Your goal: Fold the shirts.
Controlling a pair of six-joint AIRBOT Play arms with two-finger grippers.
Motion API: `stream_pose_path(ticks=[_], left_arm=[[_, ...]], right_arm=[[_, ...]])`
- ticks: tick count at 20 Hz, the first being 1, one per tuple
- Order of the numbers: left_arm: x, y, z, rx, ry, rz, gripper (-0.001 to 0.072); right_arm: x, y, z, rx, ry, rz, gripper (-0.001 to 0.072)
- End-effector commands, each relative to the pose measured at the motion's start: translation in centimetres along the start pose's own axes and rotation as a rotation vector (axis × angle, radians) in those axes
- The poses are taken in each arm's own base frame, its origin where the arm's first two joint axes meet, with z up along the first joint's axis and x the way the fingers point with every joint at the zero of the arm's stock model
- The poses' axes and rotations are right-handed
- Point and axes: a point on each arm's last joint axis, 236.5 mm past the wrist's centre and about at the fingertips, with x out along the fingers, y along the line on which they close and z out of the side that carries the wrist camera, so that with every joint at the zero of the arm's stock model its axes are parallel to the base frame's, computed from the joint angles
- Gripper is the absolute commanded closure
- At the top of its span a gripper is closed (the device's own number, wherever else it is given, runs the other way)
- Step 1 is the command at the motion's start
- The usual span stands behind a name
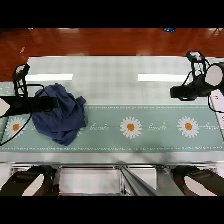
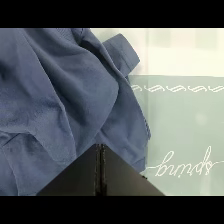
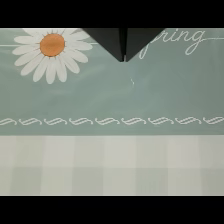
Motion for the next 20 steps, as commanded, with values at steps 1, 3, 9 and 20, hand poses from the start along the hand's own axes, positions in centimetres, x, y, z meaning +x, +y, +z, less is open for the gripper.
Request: stream_pose_path(ticks=[1,3,9,20], left_arm=[[0.0,0.0,0.2,0.0,-0.01,0.0,0.0683],[0.1,0.0,2.5,-0.001,-0.104,-0.003,0.0683],[-0.9,-0.1,7.3,-0.013,-0.302,-0.012,0.0381],[4.7,10.1,0.7,-0.259,0.063,0.145,0.02]], right_arm=[[0.0,0.1,0.3,0.0,-0.014,0.003,0.0689],[-0.2,0.4,2.4,-0.002,-0.102,0.017,0.0689],[-1.6,2.1,8.1,0.008,-0.349,0.089,0.0687],[0.3,2.3,3.6,-0.02,-0.154,0.091,0.0294]])
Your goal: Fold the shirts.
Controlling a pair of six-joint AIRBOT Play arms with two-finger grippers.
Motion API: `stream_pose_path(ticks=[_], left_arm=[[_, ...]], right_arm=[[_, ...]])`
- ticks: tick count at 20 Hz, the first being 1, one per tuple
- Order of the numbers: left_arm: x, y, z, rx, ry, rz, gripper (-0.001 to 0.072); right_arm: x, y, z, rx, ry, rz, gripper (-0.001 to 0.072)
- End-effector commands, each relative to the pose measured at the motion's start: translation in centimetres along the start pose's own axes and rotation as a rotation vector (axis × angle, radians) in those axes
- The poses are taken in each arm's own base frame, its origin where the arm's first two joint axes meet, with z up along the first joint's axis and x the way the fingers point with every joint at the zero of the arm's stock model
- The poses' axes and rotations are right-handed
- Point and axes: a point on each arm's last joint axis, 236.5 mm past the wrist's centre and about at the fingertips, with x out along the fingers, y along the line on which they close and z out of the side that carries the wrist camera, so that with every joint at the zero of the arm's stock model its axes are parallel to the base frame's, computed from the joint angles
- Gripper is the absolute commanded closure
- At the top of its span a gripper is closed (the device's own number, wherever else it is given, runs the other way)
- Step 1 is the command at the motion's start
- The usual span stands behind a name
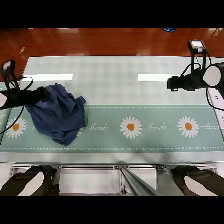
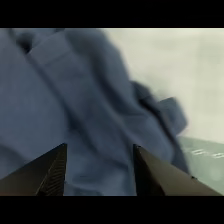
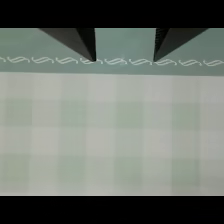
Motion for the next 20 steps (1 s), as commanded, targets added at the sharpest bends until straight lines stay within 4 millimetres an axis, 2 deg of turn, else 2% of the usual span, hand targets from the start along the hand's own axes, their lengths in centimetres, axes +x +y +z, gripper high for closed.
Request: stream_pose_path(ticks=[1,4,6,8,12,13,14,15,17,19,20], left_arm=[[3.3,2.4,-2.9,-0.097,0.164,0.025,0.02],[6.8,0.4,-5.2,-0.243,0.28,-0.069,0.02],[8.7,0.1,-6.3,-0.301,0.335,-0.085,0.02],[9.6,0.5,-6.8,-0.288,0.352,-0.078,0.02],[10.0,1.0,-7.2,-0.269,0.362,-0.062,0.0214],[9.9,0.9,-7.9,-0.236,0.391,-0.073,0.0394],[9.7,0.6,-8.5,-0.171,0.416,-0.091,0.0686],[9.3,0.4,-8.7,-0.135,0.431,-0.105,0.0685],[8.1,-0.4,-7.6,-0.109,0.435,-0.128,0.0685],[5.7,-2.2,-3.6,-0.069,0.343,-0.166,0.0685],[3.7,-3.4,-0.7,-0.035,0.257,-0.192,0.0685]], right_arm=[[0.1,1.1,-1.2,-0.007,0.05,0.044,0.0294],[0.0,2.1,-1.0,0.016,0.042,0.089,0.0295],[0.0,2.2,-0.9,0.017,0.035,0.092,0.0298],[0.0,2.3,-0.8,0.02,0.034,0.095,0.0298],[0.0,2.8,-0.1,0.035,0.002,0.119,0.0299],[-0.1,3.0,0.2,0.039,-0.008,0.125,0.0299],[-0.1,3.2,0.4,0.045,-0.017,0.135,0.0299],[-0.1,3.3,0.6,0.046,-0.025,0.138,0.0299],[-0.2,3.2,0.7,0.048,-0.028,0.138,0.0299],[-2.0,3.1,1.2,0.079,-0.059,0.142,0.0299],[-3.5,3.0,2.0,0.08,-0.113,0.15,0.03]])
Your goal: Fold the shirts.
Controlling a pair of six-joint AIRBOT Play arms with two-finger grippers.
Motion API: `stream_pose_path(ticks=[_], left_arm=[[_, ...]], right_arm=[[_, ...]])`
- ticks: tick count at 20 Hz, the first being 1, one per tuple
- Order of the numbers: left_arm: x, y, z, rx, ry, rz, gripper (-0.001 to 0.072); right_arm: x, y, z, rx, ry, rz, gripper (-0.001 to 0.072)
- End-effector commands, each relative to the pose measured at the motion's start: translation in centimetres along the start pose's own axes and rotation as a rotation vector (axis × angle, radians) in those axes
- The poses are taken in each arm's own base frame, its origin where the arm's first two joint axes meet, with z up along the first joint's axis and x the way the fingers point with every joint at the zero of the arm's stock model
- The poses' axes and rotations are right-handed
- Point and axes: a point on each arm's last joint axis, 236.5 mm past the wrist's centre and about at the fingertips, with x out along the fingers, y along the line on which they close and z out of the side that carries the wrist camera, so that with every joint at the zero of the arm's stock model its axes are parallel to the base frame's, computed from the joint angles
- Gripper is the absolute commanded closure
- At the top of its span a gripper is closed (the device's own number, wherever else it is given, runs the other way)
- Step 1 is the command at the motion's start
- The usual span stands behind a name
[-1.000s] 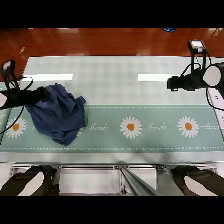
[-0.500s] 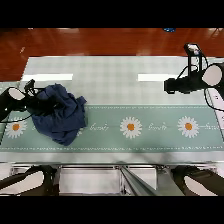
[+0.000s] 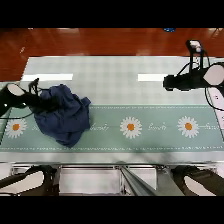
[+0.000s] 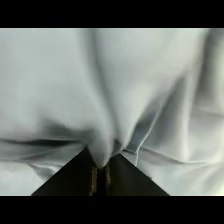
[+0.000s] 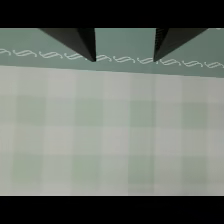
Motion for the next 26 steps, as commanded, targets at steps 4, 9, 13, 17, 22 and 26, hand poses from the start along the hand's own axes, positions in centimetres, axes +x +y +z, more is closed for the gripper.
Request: stream_pose_path(ticks=[4,9,13,17,22,26], left_arm=[[-18.1,-12.8,7.8,0.266,-0.464,-0.188,0.0685],[-32.3,-23.5,6.2,0.514,-0.757,-0.331,0.0685],[-39.2,-30.3,3.0,0.658,-0.9,-0.471,0.0685],[-47.1,-35.6,-0.5,0.73,-1.087,-0.658,0.0686],[-48.6,-41.0,-6.4,0.816,-1.043,-0.885,0.0686],[-45.9,-45.4,-10.2,0.85,-0.942,-1.022,0.0685]], right_arm=[[-8.3,-0.1,3.5,-0.002,-0.256,0.007,0.03],[-14.0,0.6,3.5,0.007,-0.373,0.052,0.03],[-17.0,0.9,2.6,0.012,-0.414,0.081,0.03],[-19.6,1.1,1.8,0.006,-0.459,0.102,0.03],[-22.0,1.2,1.1,0.004,-0.51,0.119,0.03],[-22.1,1.2,0.6,0.004,-0.497,0.117,0.03]])
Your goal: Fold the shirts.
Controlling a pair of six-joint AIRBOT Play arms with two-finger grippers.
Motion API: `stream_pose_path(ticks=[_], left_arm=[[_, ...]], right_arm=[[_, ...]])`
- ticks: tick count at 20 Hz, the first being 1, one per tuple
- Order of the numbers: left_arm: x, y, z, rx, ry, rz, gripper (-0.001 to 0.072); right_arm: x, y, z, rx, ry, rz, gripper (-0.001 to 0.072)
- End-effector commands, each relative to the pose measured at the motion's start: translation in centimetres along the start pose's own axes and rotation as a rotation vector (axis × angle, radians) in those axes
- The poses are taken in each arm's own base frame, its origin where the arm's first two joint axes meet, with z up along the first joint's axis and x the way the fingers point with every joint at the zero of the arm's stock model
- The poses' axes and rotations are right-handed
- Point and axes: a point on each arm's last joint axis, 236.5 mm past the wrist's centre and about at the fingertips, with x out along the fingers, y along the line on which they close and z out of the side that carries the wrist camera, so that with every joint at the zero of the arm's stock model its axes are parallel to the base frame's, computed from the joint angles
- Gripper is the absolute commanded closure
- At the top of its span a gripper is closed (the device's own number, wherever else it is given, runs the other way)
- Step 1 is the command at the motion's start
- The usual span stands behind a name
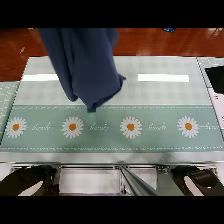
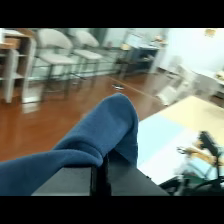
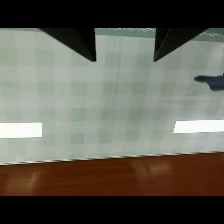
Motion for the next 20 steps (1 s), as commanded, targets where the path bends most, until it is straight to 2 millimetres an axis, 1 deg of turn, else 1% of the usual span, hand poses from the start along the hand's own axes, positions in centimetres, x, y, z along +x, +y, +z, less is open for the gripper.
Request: stream_pose_path(ticks=[1,2,3,5,7,8,9,10,12,14,16,18,19,20], left_arm=[[2.6,-3.5,-1.6,-0.062,-0.039,-0.101,0.0685],[3.3,-3.1,-2.8,-0.11,-0.034,-0.095,0.0685],[4.0,-2.5,-4.6,-0.176,-0.007,-0.083,0.0685],[5.0,-1.1,-10.3,-0.272,0.101,-0.059,0.0685],[4.7,1.3,-16.0,-0.311,0.205,0.002,0.0685],[4.0,2.7,-19.0,-0.325,0.266,0.039,0.0685],[3.0,4.4,-22.3,-0.343,0.343,0.081,0.0684],[1.7,5.8,-25.4,-0.362,0.423,0.121,0.0684],[-2.0,9.1,-32.3,-0.396,0.617,0.21,0.0684],[-6.9,12.3,-39.6,-0.443,0.827,0.317,0.0684],[-11.1,14.4,-45.0,-0.512,0.944,0.409,0.0683],[-14.8,15.9,-48.9,-0.574,1.017,0.492,0.0682],[-16.3,16.7,-50.2,-0.595,1.048,0.531,0.0647],[-17.6,17.3,-51.1,-0.615,1.07,0.565,0.039]], right_arm=[[-0.5,0.0,-0.3,-0.001,0.008,0.0,0.03],[-0.5,0.0,-0.4,-0.001,0.012,-0.001,0.03],[-0.5,-0.1,-0.5,-0.002,0.015,-0.003,0.03],[-0.5,-0.2,-0.4,-0.006,0.013,-0.01,0.03],[-0.5,-0.4,-0.4,-0.009,0.013,-0.015,0.03],[-0.5,-0.4,-0.5,-0.008,0.014,-0.015,0.03],[-0.4,-0.4,-0.6,-0.009,0.02,-0.017,0.03],[-0.3,-0.6,-0.9,-0.01,0.032,-0.023,0.03],[0.2,-0.9,-1.9,-0.01,0.072,-0.034,0.03],[1.5,-1.4,-4.0,-0.008,0.143,-0.05,0.03],[3.4,-2.1,-6.8,-0.004,0.229,-0.067,0.03],[5.8,-2.9,-10.3,0.002,0.334,-0.088,0.03],[7.2,-3.4,-12.2,0.006,0.388,-0.098,0.03],[8.4,-3.7,-14.0,0.012,0.436,-0.104,0.03]])
